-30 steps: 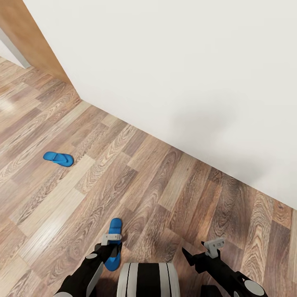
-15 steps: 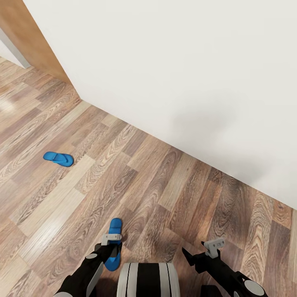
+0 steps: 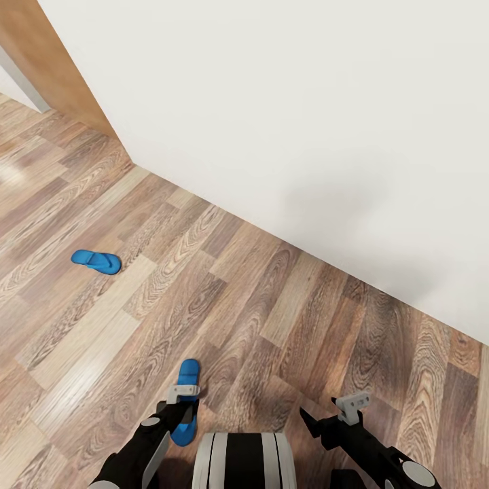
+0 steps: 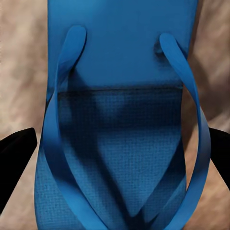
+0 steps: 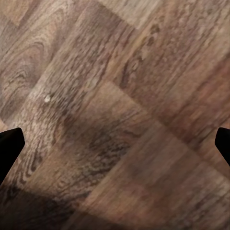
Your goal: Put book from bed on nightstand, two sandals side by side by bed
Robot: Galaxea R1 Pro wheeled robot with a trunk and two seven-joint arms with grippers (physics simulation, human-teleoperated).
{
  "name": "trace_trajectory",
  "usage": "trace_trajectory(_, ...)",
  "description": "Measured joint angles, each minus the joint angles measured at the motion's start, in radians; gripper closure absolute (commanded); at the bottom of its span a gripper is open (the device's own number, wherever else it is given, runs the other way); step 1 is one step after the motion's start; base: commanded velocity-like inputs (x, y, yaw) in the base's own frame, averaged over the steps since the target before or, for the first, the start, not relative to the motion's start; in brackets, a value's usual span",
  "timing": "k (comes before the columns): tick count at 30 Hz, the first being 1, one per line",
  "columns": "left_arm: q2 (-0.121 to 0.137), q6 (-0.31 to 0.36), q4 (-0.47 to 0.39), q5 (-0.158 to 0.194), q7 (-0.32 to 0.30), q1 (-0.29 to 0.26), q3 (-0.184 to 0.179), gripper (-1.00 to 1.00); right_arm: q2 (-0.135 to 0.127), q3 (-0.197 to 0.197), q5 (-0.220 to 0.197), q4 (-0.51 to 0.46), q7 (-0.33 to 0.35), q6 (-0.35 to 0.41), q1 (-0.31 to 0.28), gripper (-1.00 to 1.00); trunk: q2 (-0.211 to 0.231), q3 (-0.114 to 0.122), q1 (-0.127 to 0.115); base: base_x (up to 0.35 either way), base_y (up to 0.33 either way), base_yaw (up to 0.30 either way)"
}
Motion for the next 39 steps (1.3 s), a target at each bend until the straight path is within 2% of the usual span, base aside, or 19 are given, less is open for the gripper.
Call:
trace_trajectory(7,0.0,0.0,0.0,0.0,0.0,0.0,0.0,1.0,0.0,0.0,0.0,0.0,0.0,0.0,0.0,-1.0,0.0,0.0,0.0,0.0,0.0,0.0)
trace_trajectory(39,0.004,0.002,0.012,-0.003,0.0,0.0,0.0,1.0,0.0,-0.002,0.001,0.002,-0.001,0.005,0.0,-1.0,0.007,0.124,-0.014,0.0,0.0,0.0)
